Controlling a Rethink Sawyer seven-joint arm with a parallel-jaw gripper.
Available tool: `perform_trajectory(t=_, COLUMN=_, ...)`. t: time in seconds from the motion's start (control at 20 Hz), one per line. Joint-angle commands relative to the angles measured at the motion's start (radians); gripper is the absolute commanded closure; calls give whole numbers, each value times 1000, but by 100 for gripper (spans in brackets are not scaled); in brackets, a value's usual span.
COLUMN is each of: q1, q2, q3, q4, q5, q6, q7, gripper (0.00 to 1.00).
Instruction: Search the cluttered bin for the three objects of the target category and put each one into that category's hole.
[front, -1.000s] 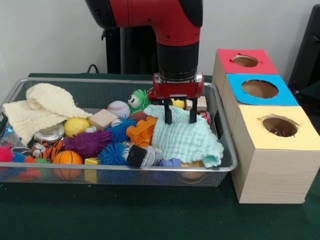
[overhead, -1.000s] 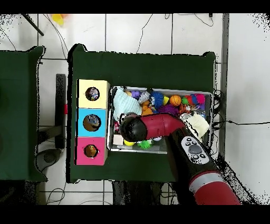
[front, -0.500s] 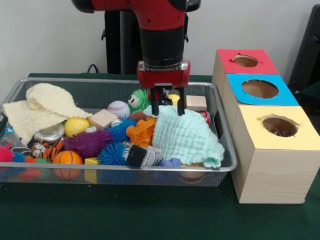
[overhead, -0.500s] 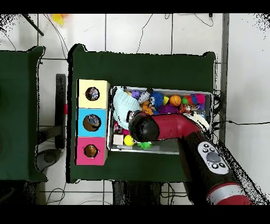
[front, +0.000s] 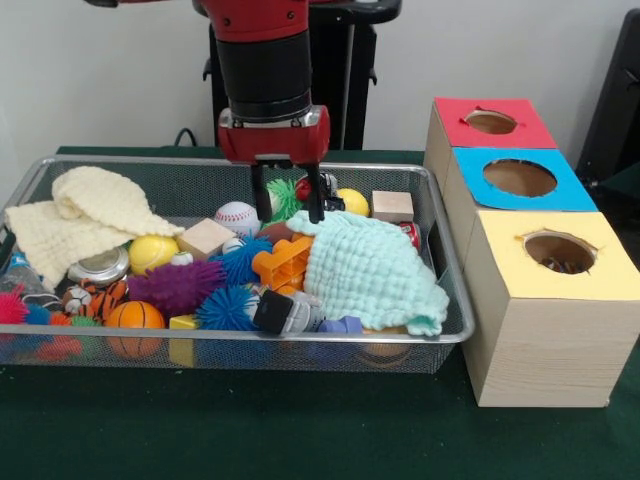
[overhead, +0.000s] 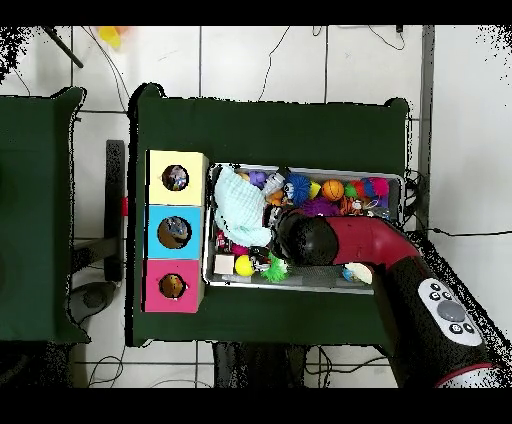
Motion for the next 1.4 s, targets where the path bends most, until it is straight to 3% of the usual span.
perform_trajectory(t=0.05, q1=-23, q2=33, q3=117, q4=-29, q5=-49, q6=114, q7=-219, gripper=0)
perform_trajectory(t=0.3, q1=-74, q2=82, q3=131, q4=-66, q5=-75, q6=143, q7=-285, gripper=0)
perform_trajectory(t=0.7, q1=-180, q2=48, q3=195, q4=-77, q5=-118, q6=234, q7=-410, gripper=0)
perform_trajectory(t=1.05, q1=-239, q2=84, q3=234, q4=-90, q5=-157, q6=240, q7=-437, gripper=0)
perform_trajectory(t=1.4, q1=-241, q2=91, q3=232, q4=-134, q5=-208, q6=222, q7=-440, gripper=0)
